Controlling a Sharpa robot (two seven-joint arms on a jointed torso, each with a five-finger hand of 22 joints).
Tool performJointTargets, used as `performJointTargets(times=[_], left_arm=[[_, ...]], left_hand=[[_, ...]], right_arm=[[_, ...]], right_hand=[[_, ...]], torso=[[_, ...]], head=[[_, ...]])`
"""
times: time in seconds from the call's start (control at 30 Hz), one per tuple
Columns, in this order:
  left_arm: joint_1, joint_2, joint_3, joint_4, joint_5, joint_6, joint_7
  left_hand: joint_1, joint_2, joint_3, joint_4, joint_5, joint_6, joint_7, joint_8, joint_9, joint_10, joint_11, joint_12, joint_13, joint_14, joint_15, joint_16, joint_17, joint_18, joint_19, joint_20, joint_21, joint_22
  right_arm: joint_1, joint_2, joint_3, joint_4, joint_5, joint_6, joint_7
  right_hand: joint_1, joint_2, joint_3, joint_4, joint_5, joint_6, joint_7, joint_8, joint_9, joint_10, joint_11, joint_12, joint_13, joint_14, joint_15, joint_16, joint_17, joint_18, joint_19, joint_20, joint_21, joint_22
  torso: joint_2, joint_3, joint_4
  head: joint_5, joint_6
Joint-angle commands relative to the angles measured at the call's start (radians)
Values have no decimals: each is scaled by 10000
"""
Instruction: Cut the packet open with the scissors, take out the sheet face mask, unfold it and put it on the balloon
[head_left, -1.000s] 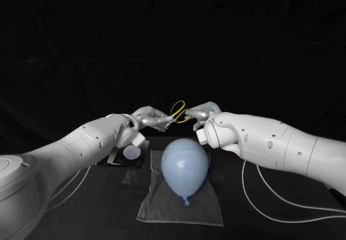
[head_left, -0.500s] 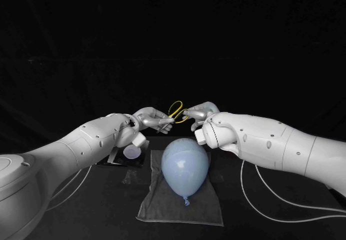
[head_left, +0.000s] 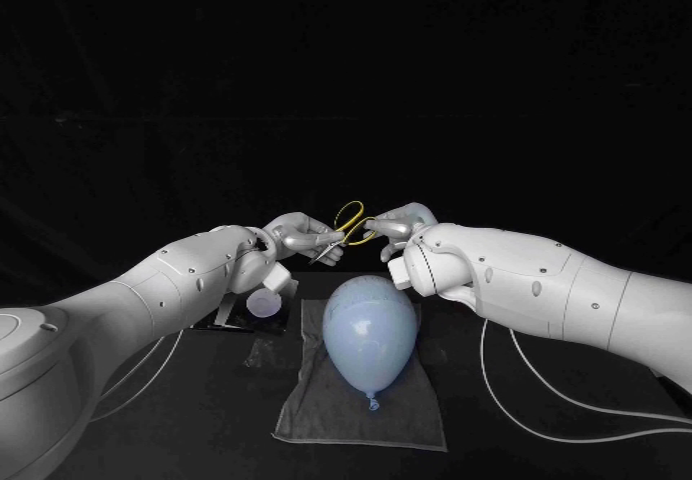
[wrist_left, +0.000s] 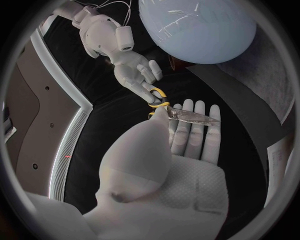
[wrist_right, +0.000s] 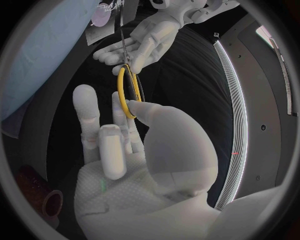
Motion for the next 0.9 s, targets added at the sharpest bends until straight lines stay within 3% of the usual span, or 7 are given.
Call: performJointTargets(times=[0.03,0.17,0.57,0.67,0.73,0.83,0.9], left_arm=[[35,15,12,24,216,255,118],[37,1,12,13,183,296,140],[37,-3,12,20,81,417,191],[37,-14,12,24,116,330,202],[37,-30,12,16,155,239,208],[37,-57,12,2,204,105,209],[37,-78,12,-3,224,41,205]], left_hand=[[339,41,227,-84,19,199,-84,127,80,256,-114,63,10,206,-68,104,100,168,113,3,37,-4],[659,116,589,-176,20,308,-180,247,182,477,-184,62,-13,266,-120,140,205,193,128,10,26,-9],[813,-301,1160,-154,19,556,-386,665,572,1013,-387,55,-58,463,-246,233,489,277,153,-4,-13,-11],[817,-329,1263,-137,20,562,-408,718,635,1063,-414,45,-64,470,-256,232,524,298,169,-6,-11,-9],[811,-353,1352,-119,20,562,-416,762,690,1102,-429,36,-68,485,-268,235,555,313,199,-7,-1,-4],[805,-395,1487,-99,21,558,-423,824,773,1157,-448,26,-71,508,-283,240,600,325,242,-7,15,2],[805,-418,1552,-95,21,552,-425,849,809,1178,-455,21,-72,517,-289,242,619,328,259,-8,20,4]], right_arm=[[5,29,8,-15,-149,162,42],[5,27,8,-52,-149,99,65],[9,80,8,-212,-138,416,-58],[17,82,7,-301,-150,797,-95],[29,74,6,-381,-184,1107,-59],[46,46,3,-491,-247,1555,29],[57,11,2,-546,-286,1838,115]], right_hand=[[-107,-32,40,23,19,-64,6,66,9,230,-134,48,-7,679,-73,66,999,138,-21,24,-38,-5],[-107,-32,40,23,19,-64,6,66,9,230,-134,48,-7,679,-73,66,999,138,-21,24,-38,-5],[-383,-166,-93,47,44,-304,99,-47,14,-59,-57,7,-33,542,-2,-222,488,242,-372,66,-575,-679],[-642,-477,-372,44,145,-810,362,-346,-72,-782,184,2,-46,172,185,-970,-650,307,-832,211,-1213,-1302],[-756,-644,-597,33,181,-1093,550,-554,-155,-1343,372,40,-34,-545,354,-2211,-2314,304,-1236,375,-1649,-1512],[-786,-870,-1134,-68,104,-1622,693,-974,-353,-2348,606,49,-35,-3048,619,-5815,-6047,283,-2425,659,-2954,-2205],[-754,-903,-1418,-99,31,-1741,687,-1069,-407,-2606,668,75,-26,-3710,731,-6834,-6616,273,-2932,810,-3707,-2653]], torso=[[-1,4,-6],[-3,3,-7],[-6,3,-3],[-4,2,0],[-2,1,-6],[1,1,-5],[3,0,0]], head=[[-2,-16],[-4,-31],[2,-38],[3,-38],[16,-34],[19,-27],[28,-29]])
